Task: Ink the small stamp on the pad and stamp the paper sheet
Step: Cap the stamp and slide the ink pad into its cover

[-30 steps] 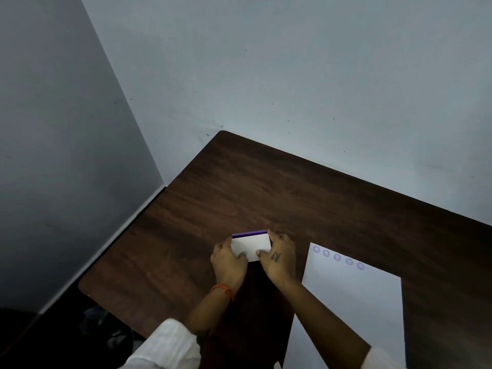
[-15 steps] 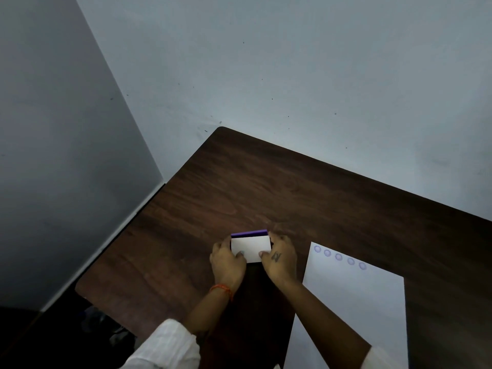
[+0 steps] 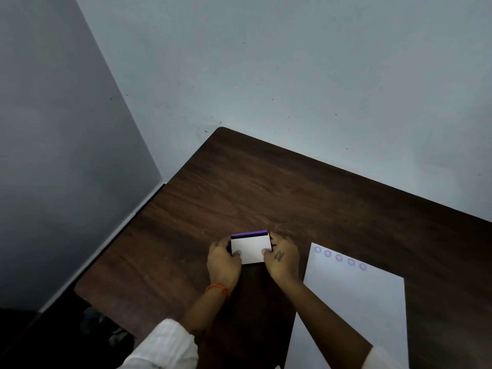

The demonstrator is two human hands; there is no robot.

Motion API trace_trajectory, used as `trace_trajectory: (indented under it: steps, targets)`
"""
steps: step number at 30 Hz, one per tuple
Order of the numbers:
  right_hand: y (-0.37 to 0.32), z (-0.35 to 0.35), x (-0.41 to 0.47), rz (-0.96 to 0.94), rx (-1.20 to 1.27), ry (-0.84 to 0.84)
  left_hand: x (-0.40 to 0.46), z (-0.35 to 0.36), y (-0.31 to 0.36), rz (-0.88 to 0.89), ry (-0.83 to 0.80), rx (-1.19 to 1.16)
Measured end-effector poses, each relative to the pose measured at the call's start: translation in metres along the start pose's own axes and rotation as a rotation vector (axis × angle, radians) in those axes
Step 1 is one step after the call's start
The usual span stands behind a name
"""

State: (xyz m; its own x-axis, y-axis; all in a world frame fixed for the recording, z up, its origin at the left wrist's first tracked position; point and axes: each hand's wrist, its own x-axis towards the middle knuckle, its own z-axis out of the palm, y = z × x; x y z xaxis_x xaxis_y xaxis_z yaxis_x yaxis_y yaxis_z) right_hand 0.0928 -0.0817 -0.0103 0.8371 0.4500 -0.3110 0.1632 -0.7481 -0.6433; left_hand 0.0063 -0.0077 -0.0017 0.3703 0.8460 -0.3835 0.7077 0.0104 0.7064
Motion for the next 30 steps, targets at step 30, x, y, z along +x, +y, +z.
trace_trajectory:
  steps: [30]
  targets:
    - [0.0015, 0.0009, 0.003, 0.046, 0.023, 0.101, 0.0007, -0.0013, -0.0012, 0.009, 0.007, -0.005]
